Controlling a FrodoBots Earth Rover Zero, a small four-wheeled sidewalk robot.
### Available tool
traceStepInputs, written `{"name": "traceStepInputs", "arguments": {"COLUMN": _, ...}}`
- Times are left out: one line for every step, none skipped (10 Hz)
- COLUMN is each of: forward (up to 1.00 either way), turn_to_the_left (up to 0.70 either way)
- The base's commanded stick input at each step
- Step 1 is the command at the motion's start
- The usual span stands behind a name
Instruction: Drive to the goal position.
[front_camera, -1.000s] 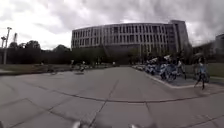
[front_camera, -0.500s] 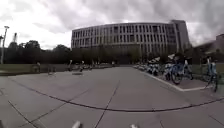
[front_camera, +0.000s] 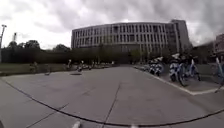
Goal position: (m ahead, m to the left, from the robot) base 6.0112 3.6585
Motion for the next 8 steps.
{"name": "traceStepInputs", "arguments": {"forward": 0.70, "turn_to_the_left": 0.00}}
{"name": "traceStepInputs", "arguments": {"forward": 0.70, "turn_to_the_left": 0.00}}
{"name": "traceStepInputs", "arguments": {"forward": 0.70, "turn_to_the_left": 0.00}}
{"name": "traceStepInputs", "arguments": {"forward": 0.70, "turn_to_the_left": -0.03}}
{"name": "traceStepInputs", "arguments": {"forward": 0.70, "turn_to_the_left": -0.25}}
{"name": "traceStepInputs", "arguments": {"forward": 0.70, "turn_to_the_left": -0.33}}
{"name": "traceStepInputs", "arguments": {"forward": 0.70, "turn_to_the_left": -0.10}}
{"name": "traceStepInputs", "arguments": {"forward": 0.70, "turn_to_the_left": 0.00}}
